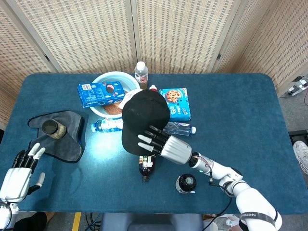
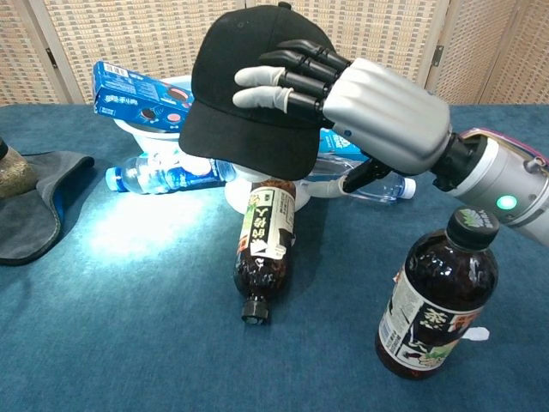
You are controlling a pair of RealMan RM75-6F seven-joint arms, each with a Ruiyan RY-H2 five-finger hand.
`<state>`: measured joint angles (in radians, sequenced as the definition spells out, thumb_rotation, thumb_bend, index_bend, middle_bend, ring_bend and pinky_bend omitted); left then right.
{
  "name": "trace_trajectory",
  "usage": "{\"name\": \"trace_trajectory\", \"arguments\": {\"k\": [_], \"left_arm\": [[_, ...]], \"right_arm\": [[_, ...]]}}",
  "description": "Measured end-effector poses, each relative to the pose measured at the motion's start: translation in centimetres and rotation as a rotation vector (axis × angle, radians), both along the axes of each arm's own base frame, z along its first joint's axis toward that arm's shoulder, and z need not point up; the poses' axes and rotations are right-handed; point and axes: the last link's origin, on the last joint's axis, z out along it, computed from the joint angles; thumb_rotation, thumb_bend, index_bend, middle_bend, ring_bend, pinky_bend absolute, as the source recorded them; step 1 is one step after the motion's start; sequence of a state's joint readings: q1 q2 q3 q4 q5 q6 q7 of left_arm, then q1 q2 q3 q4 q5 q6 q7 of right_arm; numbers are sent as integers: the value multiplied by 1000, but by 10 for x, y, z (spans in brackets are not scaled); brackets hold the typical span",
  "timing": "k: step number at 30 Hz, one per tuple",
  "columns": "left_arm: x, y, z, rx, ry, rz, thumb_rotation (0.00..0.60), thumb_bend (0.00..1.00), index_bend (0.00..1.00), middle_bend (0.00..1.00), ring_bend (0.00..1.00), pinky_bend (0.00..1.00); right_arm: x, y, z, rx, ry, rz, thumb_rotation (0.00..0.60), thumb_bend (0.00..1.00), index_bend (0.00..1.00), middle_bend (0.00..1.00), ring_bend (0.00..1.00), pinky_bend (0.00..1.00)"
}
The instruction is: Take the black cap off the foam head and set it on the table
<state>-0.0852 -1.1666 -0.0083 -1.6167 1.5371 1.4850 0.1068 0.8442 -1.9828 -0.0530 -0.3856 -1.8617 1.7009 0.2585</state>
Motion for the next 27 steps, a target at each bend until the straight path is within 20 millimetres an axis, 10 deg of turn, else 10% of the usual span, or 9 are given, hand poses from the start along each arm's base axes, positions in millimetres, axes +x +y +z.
{"name": "trace_trajectory", "arguments": {"k": [11,18,27], "left_arm": [[1,0,1,0,-5,-1,600,437,0,0,0,0],[2,-1,2,-1,-13,-6,600,437,0,0,0,0],[3,-1,2,-2,-16,-13,600,437,0,0,0,0]], "right_arm": [[14,-5,-7,-32,-8,10,600,205,145,65,0,0],[19,-8,-3,-32,-40,16,600,348,469,183,0,0],[23,-10,4,-45,-73,30,600,495,633,267,48,0]]}}
